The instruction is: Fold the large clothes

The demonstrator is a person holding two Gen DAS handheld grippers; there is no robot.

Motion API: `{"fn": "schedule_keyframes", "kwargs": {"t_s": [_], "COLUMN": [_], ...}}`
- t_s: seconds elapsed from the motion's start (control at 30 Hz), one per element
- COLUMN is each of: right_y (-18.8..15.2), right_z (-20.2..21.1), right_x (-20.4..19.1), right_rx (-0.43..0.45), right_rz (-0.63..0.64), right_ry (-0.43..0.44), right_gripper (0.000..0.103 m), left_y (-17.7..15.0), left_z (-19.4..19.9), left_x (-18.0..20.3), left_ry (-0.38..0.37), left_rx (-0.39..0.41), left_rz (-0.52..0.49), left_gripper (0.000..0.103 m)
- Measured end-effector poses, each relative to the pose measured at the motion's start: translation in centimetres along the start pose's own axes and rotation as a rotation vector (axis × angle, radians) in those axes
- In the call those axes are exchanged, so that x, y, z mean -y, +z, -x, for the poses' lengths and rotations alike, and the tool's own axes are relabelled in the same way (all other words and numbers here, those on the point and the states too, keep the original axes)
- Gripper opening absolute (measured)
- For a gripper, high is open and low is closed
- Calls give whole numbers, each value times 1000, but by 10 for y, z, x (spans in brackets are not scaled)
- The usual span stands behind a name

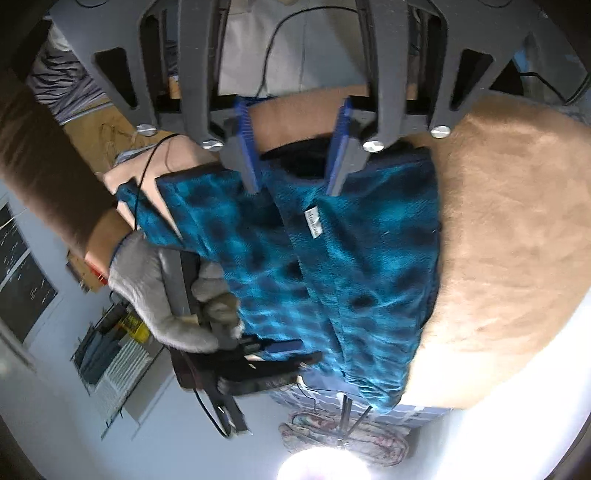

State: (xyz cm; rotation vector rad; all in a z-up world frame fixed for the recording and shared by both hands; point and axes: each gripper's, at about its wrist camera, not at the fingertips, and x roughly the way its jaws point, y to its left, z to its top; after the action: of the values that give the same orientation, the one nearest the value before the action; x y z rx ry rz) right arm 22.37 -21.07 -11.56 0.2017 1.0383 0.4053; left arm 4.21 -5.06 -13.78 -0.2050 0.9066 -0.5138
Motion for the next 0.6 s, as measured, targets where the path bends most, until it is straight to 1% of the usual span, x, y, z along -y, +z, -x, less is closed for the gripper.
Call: {"fn": "schedule_keyframes", "kwargs": {"t_s": [0.07,0.13,0.27,0.3,0.37,0.4,0.47,0.5,0.53,0.57,0.6], "right_y": [2,9,30,37,47,53,61,64,67,68,69], "right_z": [-6,-17,-37,-44,-57,-65,-78,-84,-91,-96,-101], "right_x": [1,-2,-4,-3,-1,1,6,9,13,14,16], "right_rx": [-3,-9,-22,-27,-36,-42,-50,-55,-63,-74,-87], "right_rz": [0,0,3,3,1,-3,-13,-19,-24,-26,-24], "right_ry": [10,4,-9,-19,-49,-64,-67,-67,-67,-69,-67], "right_gripper": [45,46,53,54,54,54,53,53,47,28,19], "left_y": [2,2,1,1,1,1,1,1,1,1,2], "left_z": [-10,-21,-39,-43,-49,-53,-57,-59,-59,-59,-57], "left_x": [9,13,8,7,6,6,5,4,4,3,3], "left_ry": [44,77,91,94,101,102,101,101,98,94,88], "left_rx": [-8,-19,-57,-65,-80,-86,-91,-91,-92,-87,-80], "left_rz": [-42,-54,-39,-36,-37,-40,-42,-45,-46,-45,-42], "left_gripper": [39,39,39,38,23,21,12,10,8,7,6]}}
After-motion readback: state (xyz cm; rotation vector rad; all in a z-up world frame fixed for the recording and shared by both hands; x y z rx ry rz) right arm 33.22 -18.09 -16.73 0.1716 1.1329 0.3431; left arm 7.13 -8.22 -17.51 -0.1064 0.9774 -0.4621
